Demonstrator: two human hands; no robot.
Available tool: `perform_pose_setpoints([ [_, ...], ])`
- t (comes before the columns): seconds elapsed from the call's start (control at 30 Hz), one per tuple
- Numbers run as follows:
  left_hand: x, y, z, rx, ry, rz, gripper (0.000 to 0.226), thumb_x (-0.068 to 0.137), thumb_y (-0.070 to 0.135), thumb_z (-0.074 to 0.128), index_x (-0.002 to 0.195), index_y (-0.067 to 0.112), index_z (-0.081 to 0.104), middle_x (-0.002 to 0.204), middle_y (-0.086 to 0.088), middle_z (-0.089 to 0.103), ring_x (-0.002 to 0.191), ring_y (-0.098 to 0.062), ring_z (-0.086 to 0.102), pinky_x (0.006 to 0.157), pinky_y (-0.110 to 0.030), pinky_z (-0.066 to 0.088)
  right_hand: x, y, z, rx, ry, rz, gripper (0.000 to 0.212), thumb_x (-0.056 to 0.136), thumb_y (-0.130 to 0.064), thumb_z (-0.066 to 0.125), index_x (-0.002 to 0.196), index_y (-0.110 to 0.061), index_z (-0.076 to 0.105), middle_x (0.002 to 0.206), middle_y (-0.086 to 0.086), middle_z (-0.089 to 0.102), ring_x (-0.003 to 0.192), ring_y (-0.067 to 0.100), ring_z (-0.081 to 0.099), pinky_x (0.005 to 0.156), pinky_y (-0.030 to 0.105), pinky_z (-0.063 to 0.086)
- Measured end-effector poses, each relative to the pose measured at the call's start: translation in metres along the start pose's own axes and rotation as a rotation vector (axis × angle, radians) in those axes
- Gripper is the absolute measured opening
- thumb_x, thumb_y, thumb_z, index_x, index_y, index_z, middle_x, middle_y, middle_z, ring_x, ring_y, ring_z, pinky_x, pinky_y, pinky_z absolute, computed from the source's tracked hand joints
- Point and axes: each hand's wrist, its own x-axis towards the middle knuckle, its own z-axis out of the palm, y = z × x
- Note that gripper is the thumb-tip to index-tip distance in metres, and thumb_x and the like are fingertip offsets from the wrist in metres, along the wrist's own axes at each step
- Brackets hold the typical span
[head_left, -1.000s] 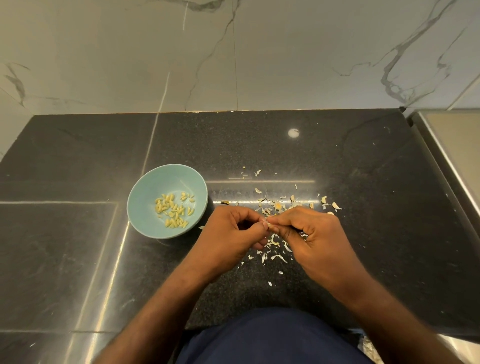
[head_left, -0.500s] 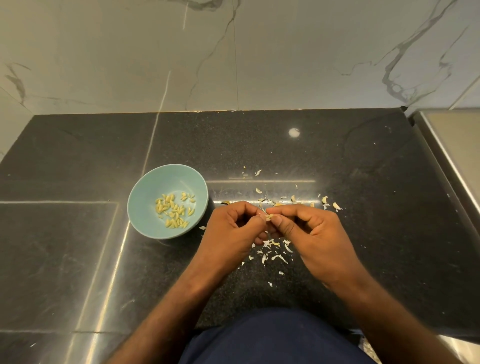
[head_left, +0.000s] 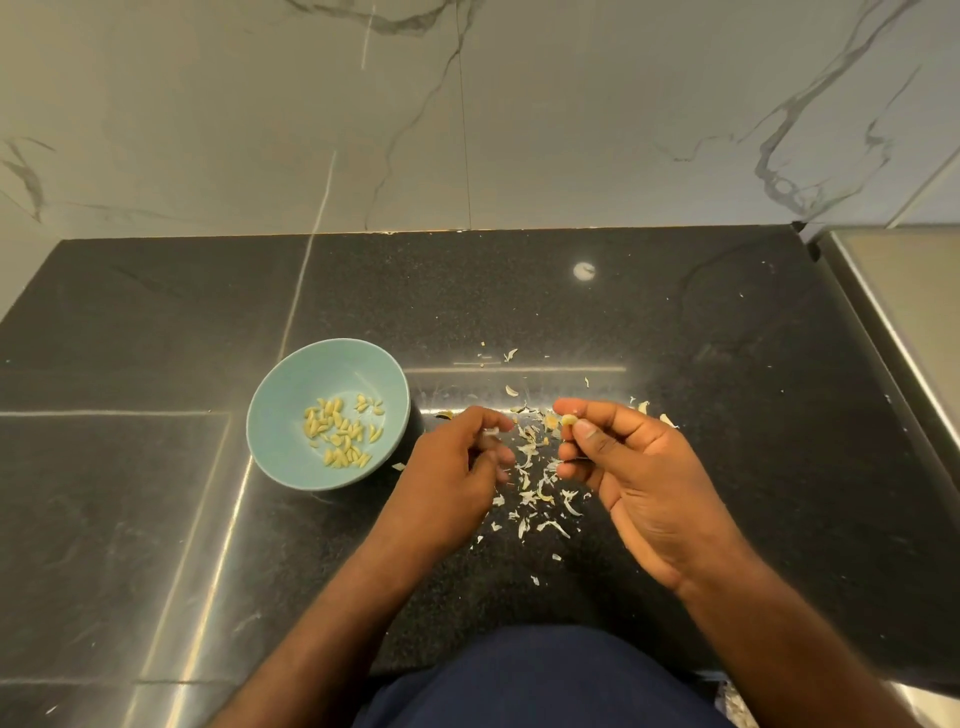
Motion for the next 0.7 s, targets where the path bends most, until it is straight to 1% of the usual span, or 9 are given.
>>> perform_pose_setpoints([
  [0.07,-0.001,0.002,0.001,0.057,0.053,0.063,0.041,0.093,-0.006,0.048,0.107,0.031,0.06,0.087,0.007,0.068,0.08,-0.003,0.067,0.071,-0.026,0.055,0.0,-0.001,0.001,-0.076,0.006,-0.034,0.02,0.09,-0.002,0.06,0.104,-0.006,0.073,0.08,0.005,0.07,0.074,0.015,0.063,0.067,0.026,0.056],
  [0.13,-0.003,0.007,0.003,0.037,0.117,0.103,0.031,0.095,0.003,0.055,0.108,0.03,0.063,0.083,0.007,0.07,0.077,-0.008,0.067,0.069,-0.032,0.057,0.001,0.0,0.002,-0.167,0.015,-0.073,0.016,0.09,-0.003,0.061,0.1,-0.008,0.073,0.078,0.006,0.071,0.072,0.016,0.064,0.065,0.025,0.056],
  [0.2,-0.004,0.009,0.004,0.063,0.146,0.129,0.019,0.095,0.018,0.063,0.11,0.028,0.066,0.085,0.009,0.072,0.077,-0.007,0.067,0.07,-0.029,0.057,0.001,0.001,0.002,-0.268,0.029,-0.111,0.015,0.094,-0.004,0.059,0.098,-0.009,0.073,0.077,0.005,0.071,0.07,0.015,0.065,0.063,0.025,0.056],
  [0.27,-0.005,0.009,0.003,0.168,0.15,0.168,0.021,0.095,0.021,0.064,0.115,0.025,0.068,0.1,0.013,0.072,0.092,0.001,0.065,0.084,-0.024,0.055,0.002,0.003,0.001,-0.37,0.038,-0.142,0.014,0.096,-0.007,0.059,0.095,-0.011,0.073,0.077,0.005,0.071,0.069,0.015,0.066,0.062,0.026,0.057],
  [0.37,-0.004,0.011,0.001,0.236,0.081,0.277,0.029,0.094,0.021,0.066,0.123,0.024,0.066,0.12,0.014,0.064,0.111,0.002,0.056,0.098,-0.023,0.046,0.002,0.004,0.0,-0.437,0.007,-0.143,0.014,0.097,-0.012,0.059,0.094,-0.011,0.072,0.079,0.007,0.072,0.07,0.015,0.067,0.062,0.028,0.057],
  [0.43,-0.004,0.014,0.0,0.191,0.007,0.31,0.029,0.092,0.027,0.069,0.121,0.024,0.067,0.116,0.015,0.066,0.109,0.003,0.058,0.095,-0.02,0.048,0.002,0.006,-0.001,-0.496,-0.03,-0.128,0.014,0.097,-0.016,0.059,0.094,-0.012,0.072,0.079,0.005,0.074,0.071,0.017,0.069,0.064,0.03,0.057],
  [0.53,-0.002,0.013,-0.003,0.187,-0.007,0.346,0.015,0.091,0.02,0.07,0.105,0.022,0.074,0.095,0.015,0.07,0.091,0.001,0.063,0.08,-0.015,0.05,0.002,0.006,-0.002,-0.607,-0.081,-0.088,0.018,0.098,-0.02,0.059,0.089,-0.016,0.073,0.078,0.004,0.072,0.072,0.018,0.068,0.066,0.034,0.058],
  [0.63,0.001,0.011,-0.008,0.237,-0.019,0.379,0.007,0.089,0.019,0.072,0.095,0.018,0.076,0.082,0.009,0.07,0.079,-0.005,0.062,0.069,-0.021,0.05,0.001,0.001,-0.004,-0.696,-0.23,-0.053,0.021,0.098,-0.028,0.055,0.089,-0.015,0.068,0.077,0.003,0.07,0.07,0.02,0.067,0.063,0.035,0.056],
  [0.7,0.001,0.011,-0.011,0.261,-0.074,0.384,0.008,0.089,0.018,0.073,0.096,0.018,0.075,0.084,0.009,0.071,0.081,-0.005,0.062,0.069,-0.019,0.049,0.002,-0.003,-0.006,-0.772,-0.347,-0.02,0.022,0.097,-0.032,0.053,0.09,-0.014,0.063,0.076,0.003,0.07,0.072,0.024,0.067,0.065,0.039,0.056],
])
